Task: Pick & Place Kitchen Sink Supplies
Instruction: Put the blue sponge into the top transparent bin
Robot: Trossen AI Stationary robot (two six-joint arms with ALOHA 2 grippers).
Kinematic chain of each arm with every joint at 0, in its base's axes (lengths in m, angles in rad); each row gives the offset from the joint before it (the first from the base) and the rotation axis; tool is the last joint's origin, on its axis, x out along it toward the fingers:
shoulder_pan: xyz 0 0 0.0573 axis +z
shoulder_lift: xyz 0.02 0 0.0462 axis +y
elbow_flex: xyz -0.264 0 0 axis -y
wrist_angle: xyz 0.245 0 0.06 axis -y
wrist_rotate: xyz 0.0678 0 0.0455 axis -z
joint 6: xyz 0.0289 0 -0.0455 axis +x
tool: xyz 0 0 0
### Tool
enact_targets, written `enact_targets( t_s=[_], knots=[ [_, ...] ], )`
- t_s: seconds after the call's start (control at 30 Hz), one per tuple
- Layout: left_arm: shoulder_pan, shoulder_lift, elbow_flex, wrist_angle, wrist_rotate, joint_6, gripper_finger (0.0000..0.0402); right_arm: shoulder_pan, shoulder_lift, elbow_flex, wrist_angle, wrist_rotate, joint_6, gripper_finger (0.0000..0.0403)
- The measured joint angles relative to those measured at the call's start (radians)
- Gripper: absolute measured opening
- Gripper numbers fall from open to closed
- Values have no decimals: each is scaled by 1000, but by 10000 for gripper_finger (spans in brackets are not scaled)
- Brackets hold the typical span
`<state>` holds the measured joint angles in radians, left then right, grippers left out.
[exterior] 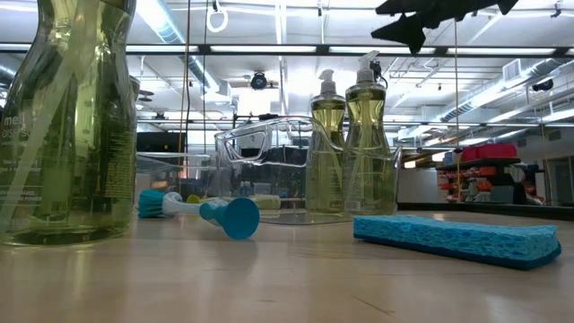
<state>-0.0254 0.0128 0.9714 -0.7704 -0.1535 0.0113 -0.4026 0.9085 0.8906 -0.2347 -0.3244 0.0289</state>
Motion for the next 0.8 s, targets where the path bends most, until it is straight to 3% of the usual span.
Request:
enact_targets(
  t_s=[0.23, 0.4, 0.67, 0.8],
  knots=[
    [0, 0, 0, 0, 0, 0, 25, 68, 4, 0, 3, -22, -45, 270],
    [0, 0, 0, 0, 0, 0, 26, 73, 1, 0, 0, 67, -63, 270],
    [0, 0, 0, 0, 0, 0, 26, -19, 0, 0, -14, 216, -23, 270],
    [0, 0, 0, 0, 0, 0, 26, -78, 9, 0, -22, 267, 84, 270]
  ],
)
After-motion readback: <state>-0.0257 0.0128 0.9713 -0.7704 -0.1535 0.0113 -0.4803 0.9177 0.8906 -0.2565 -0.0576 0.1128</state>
